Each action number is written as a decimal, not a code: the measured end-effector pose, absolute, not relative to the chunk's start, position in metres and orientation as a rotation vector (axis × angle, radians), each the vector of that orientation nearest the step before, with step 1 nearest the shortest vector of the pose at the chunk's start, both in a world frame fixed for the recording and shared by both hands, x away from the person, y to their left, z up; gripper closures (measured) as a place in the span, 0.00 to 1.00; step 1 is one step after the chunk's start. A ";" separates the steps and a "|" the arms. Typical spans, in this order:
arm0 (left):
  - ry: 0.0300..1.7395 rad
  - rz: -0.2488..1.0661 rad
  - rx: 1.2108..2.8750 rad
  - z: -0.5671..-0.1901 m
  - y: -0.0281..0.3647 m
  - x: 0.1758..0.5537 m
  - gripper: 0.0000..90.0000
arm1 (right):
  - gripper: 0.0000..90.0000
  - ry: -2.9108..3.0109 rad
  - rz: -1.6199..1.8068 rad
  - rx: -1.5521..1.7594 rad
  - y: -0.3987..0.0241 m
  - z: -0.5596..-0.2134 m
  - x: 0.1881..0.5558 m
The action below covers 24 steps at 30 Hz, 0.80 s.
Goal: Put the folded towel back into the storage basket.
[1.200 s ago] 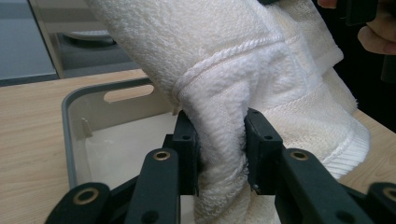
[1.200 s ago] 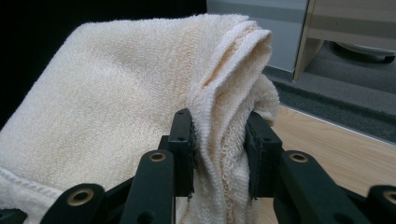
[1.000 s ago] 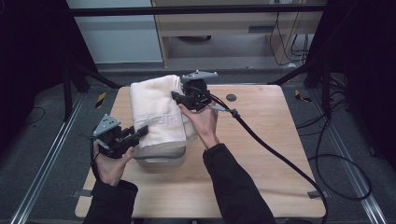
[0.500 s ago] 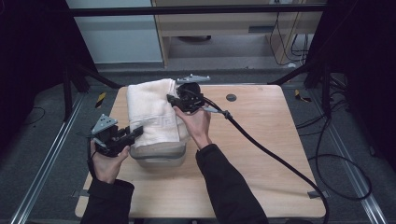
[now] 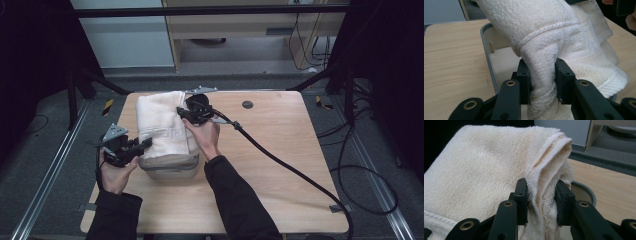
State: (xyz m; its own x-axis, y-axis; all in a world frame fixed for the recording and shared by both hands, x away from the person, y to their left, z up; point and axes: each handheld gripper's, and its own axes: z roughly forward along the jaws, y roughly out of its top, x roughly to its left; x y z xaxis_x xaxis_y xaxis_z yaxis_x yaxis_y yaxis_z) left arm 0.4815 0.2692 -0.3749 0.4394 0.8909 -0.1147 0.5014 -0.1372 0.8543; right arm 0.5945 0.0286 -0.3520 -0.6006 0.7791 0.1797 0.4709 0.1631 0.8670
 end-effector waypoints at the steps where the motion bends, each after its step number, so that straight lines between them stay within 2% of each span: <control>1: 1.198 0.541 1.792 -0.376 0.269 0.482 0.76 | 0.76 2.138 1.405 1.200 0.030 -0.354 0.595; 24: 1.241 0.526 1.902 -0.406 0.268 0.497 0.76 | 0.75 2.186 1.278 1.241 0.038 -0.394 0.600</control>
State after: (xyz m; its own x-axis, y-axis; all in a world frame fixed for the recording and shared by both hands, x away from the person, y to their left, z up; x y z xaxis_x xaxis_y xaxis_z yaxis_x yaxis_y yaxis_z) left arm 0.4974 0.2677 -0.4060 0.4352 0.8972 -0.0751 0.5704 -0.2103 0.7940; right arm 0.6000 0.0381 -0.3943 -0.5709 0.8084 0.1434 0.5216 0.2222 0.8238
